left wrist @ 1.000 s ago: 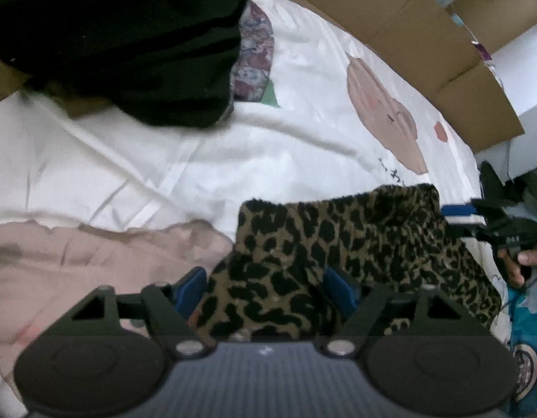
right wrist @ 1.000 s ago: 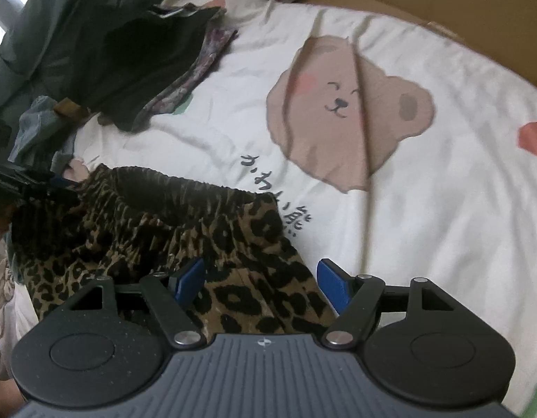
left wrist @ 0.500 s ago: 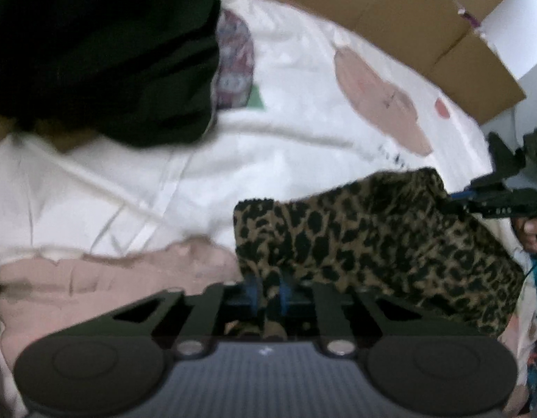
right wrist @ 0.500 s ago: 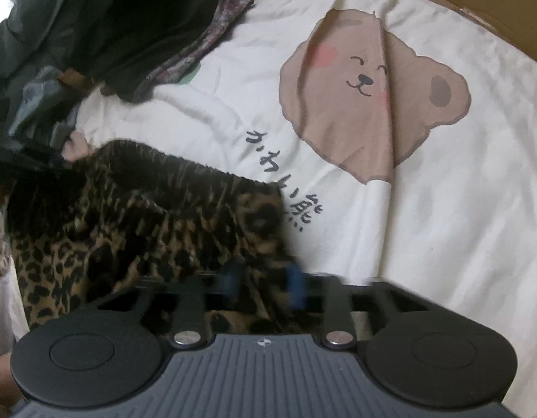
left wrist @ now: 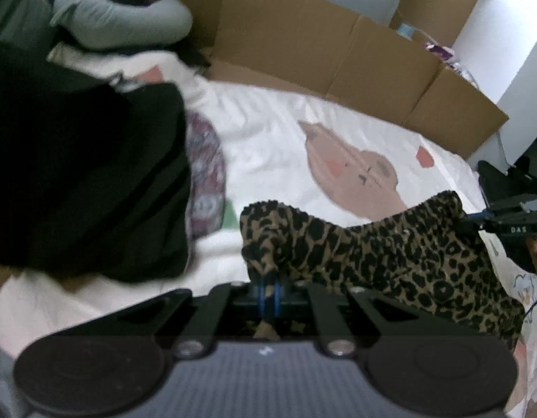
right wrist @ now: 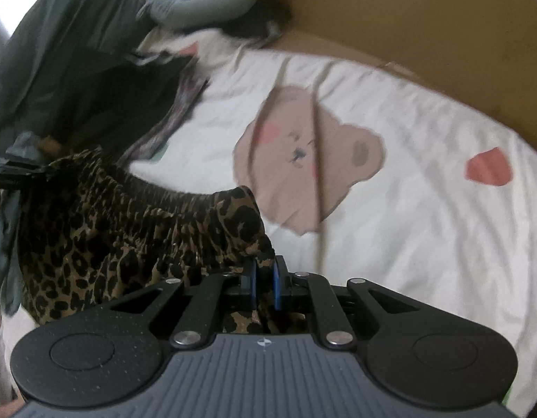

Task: Fold clothes
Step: 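Lift the skirt by its waistband with both grippers and carry it across the sheet, then lower the skirt onto the open sheet with both grippers, spreading the waistband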

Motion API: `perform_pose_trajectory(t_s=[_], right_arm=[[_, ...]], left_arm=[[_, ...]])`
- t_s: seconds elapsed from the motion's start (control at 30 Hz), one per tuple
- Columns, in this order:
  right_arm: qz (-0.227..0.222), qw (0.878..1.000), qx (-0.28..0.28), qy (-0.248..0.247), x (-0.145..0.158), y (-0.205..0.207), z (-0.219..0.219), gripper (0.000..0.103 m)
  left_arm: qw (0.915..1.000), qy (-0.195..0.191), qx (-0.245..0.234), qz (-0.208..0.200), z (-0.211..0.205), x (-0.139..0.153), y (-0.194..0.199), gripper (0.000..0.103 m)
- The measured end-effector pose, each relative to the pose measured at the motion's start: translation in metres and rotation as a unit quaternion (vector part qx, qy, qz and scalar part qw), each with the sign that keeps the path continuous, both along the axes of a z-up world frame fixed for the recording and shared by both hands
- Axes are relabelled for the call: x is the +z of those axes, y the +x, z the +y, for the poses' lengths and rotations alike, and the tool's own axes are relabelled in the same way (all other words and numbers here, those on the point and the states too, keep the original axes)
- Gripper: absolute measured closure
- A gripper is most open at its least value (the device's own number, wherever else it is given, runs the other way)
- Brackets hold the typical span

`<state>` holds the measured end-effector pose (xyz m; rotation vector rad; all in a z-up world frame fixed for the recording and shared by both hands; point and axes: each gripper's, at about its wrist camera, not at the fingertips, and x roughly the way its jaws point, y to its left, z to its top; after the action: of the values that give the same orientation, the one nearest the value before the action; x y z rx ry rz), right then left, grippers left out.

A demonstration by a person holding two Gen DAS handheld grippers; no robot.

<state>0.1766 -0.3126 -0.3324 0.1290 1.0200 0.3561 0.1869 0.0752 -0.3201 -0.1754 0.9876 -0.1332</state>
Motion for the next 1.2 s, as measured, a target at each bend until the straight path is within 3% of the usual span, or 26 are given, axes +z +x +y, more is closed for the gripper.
perform_pose_trajectory(t_s=[0.37,0.67,1.2], right_arm=[[-0.033,0.995,-0.087,-0.021,0.018,-0.001,-0.030,0.096],[-0.064,0.981,-0.182,-0.034,0.020,0.004,-0.051,0.097],[-0.095,0.968,-0.227,-0.050,0.025,0.042,-0.088,0.097]], left_arm=[[0.9984,0.011,-0.040,-0.039,-0.032,0.010,0.044,0.098],[0.9965,0.022,-0.065,-0.047,-0.056,0.003,0.086,0.098],[0.9966,0.032,-0.054,-0.053,-0.077,0.000,0.147,0.098]])
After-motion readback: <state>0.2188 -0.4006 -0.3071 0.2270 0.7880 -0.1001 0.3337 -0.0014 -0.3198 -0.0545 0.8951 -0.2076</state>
